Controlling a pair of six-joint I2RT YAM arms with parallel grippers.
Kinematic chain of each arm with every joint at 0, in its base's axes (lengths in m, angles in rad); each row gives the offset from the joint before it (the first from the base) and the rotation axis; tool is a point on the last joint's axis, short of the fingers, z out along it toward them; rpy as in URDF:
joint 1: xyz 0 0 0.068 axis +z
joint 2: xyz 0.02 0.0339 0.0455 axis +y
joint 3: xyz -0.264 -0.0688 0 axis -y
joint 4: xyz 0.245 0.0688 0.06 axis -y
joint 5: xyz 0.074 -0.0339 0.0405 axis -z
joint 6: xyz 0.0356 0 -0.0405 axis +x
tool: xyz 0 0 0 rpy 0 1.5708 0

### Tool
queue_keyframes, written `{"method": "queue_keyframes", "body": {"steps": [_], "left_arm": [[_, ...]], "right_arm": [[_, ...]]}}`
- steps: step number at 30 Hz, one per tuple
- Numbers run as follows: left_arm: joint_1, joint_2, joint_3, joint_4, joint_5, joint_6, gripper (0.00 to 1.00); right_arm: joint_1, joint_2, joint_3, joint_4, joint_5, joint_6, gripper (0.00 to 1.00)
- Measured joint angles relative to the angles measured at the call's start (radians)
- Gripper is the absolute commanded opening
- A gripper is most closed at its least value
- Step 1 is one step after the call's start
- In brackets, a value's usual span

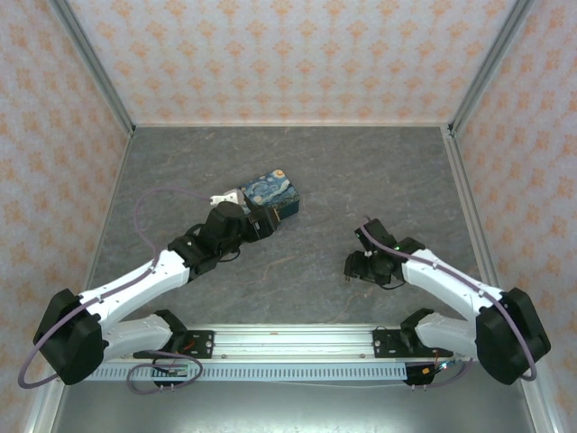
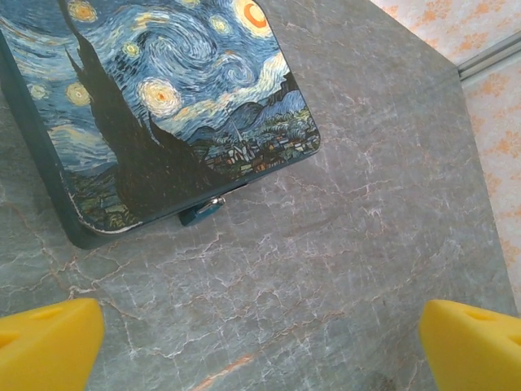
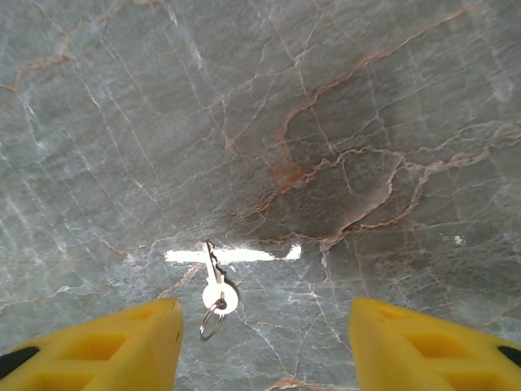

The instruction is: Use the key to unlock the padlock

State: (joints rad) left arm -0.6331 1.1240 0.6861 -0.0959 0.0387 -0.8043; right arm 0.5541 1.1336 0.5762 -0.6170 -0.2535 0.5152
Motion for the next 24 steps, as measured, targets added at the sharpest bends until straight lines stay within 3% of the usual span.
{"method": "queue_keyframes", "body": {"steps": [11, 24], "left_arm": [[-0.002, -0.007, 0.001, -0.022, -0.045, -0.010, 1.00], [-0.002, -0.074, 0.001, -0.077, -0.085, -0.010, 1.00]], "right_arm": [[0.114, 0.117, 0.028, 0.013, 0.035, 0.039, 0.46], [0.138, 0.219, 0.071, 0.016, 0.053, 0.049, 0.26]]}}
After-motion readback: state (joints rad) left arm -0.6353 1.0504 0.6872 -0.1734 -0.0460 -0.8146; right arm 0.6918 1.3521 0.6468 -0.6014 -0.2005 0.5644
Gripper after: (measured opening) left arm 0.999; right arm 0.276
